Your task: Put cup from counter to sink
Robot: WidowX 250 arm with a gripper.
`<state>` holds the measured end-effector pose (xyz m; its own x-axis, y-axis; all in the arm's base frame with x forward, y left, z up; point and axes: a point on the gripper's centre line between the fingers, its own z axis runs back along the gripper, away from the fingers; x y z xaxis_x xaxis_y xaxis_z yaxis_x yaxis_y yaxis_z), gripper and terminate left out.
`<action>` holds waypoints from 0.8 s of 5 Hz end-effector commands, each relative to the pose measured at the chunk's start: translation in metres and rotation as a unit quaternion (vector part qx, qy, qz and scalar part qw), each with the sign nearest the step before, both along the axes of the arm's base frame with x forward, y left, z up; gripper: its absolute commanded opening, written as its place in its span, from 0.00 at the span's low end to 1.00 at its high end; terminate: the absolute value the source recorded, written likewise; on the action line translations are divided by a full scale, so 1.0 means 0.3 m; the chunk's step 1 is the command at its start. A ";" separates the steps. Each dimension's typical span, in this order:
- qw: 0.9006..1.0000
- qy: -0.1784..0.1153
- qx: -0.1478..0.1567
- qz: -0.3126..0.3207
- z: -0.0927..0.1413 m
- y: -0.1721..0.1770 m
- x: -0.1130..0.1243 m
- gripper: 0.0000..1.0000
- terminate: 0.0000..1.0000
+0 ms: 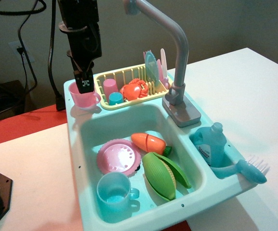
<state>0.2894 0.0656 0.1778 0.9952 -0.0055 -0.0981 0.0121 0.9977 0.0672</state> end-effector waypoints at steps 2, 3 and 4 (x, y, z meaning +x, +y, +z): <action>1.000 -0.002 0.002 0.002 -0.015 0.000 0.024 1.00 0.00; 1.000 0.002 0.003 0.005 -0.058 0.004 0.037 1.00 0.00; 1.000 0.012 0.003 0.005 -0.093 0.006 0.029 1.00 0.00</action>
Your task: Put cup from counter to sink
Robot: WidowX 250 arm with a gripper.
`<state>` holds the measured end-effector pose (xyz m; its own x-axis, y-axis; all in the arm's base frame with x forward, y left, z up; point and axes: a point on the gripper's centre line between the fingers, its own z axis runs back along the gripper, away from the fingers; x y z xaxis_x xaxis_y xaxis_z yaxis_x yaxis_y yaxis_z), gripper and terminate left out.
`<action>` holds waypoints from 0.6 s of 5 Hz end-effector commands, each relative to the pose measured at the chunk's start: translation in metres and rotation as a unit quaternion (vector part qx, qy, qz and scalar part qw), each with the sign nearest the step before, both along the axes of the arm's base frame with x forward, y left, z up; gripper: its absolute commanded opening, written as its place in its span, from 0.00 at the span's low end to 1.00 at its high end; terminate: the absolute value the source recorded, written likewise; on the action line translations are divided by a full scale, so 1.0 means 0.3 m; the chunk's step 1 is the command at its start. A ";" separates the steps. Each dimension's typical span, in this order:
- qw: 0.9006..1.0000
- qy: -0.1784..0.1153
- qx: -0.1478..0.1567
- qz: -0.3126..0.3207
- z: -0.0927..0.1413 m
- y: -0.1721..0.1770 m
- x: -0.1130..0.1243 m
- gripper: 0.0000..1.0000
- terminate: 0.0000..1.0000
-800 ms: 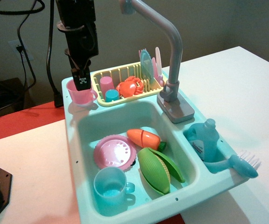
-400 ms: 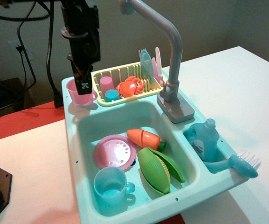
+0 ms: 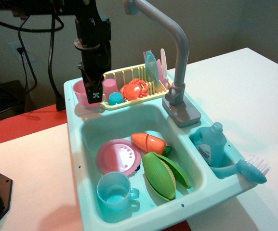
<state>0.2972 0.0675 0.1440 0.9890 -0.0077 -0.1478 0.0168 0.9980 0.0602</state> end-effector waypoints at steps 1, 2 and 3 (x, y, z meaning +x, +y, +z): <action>1.000 -0.018 0.012 0.005 -0.003 -0.001 -0.015 0.00 0.00; 1.000 -0.024 0.014 0.004 -0.004 -0.003 -0.026 0.00 0.00; 1.000 -0.025 0.012 0.002 -0.003 -0.007 -0.032 0.00 0.00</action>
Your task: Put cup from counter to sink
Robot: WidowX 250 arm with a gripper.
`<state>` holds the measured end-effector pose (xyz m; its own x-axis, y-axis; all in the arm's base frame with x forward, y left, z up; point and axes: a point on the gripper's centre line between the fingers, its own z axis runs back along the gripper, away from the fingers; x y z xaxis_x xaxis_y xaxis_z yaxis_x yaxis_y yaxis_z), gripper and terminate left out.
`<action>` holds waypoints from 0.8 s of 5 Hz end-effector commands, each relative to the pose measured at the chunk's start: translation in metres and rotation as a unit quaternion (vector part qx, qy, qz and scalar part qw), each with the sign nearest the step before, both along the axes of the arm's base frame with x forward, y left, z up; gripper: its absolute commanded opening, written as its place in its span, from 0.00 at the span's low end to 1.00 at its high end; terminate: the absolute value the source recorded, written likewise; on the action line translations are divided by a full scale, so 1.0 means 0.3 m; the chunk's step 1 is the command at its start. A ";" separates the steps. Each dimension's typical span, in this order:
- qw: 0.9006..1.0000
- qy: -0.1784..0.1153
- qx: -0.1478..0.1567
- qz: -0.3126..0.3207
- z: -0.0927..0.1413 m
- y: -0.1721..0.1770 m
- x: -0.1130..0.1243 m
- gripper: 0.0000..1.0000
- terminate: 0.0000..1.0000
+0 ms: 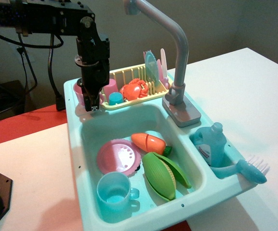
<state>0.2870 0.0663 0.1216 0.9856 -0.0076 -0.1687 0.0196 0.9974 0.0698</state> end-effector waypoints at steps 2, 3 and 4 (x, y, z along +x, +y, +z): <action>0.994 -0.085 0.009 -0.063 0.158 -0.130 0.083 0.00 0.00; 0.991 -0.112 -0.001 -0.074 0.232 -0.200 0.131 0.00 0.00; 0.990 -0.113 -0.022 -0.087 0.223 -0.282 0.150 0.00 0.00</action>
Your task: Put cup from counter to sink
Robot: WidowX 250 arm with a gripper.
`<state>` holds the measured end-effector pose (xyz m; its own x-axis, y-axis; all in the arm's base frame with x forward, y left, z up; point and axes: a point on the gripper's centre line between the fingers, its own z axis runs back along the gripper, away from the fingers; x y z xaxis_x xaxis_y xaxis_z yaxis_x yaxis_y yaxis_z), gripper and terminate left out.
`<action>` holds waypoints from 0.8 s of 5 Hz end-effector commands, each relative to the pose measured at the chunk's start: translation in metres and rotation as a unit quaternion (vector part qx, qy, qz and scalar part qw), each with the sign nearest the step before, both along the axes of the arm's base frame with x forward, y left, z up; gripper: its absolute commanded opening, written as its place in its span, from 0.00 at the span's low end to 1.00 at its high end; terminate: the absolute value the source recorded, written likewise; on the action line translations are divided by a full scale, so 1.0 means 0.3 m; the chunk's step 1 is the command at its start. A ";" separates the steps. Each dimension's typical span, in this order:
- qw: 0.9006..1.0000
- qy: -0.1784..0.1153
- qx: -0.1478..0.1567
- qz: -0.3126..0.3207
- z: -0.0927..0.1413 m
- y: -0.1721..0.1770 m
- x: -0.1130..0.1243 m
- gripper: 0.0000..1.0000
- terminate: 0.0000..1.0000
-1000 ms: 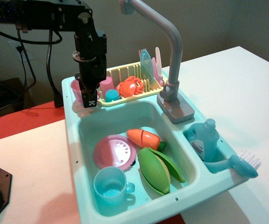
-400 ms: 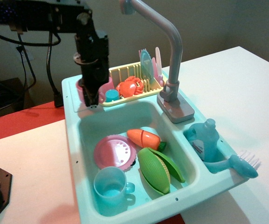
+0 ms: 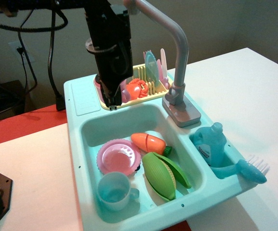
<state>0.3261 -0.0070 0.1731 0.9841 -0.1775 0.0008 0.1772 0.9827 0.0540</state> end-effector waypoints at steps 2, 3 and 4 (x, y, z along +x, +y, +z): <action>0.999 0.007 -0.026 -0.017 -0.104 -0.153 -0.002 0.00 0.00; 1.000 0.017 -0.018 -0.008 -0.167 -0.148 -0.018 0.00 0.00; 1.000 0.030 -0.007 -0.004 -0.235 -0.127 -0.042 0.00 0.00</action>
<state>0.3045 -0.0413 0.0828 0.9754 -0.1935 -0.1053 0.1975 0.9799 0.0286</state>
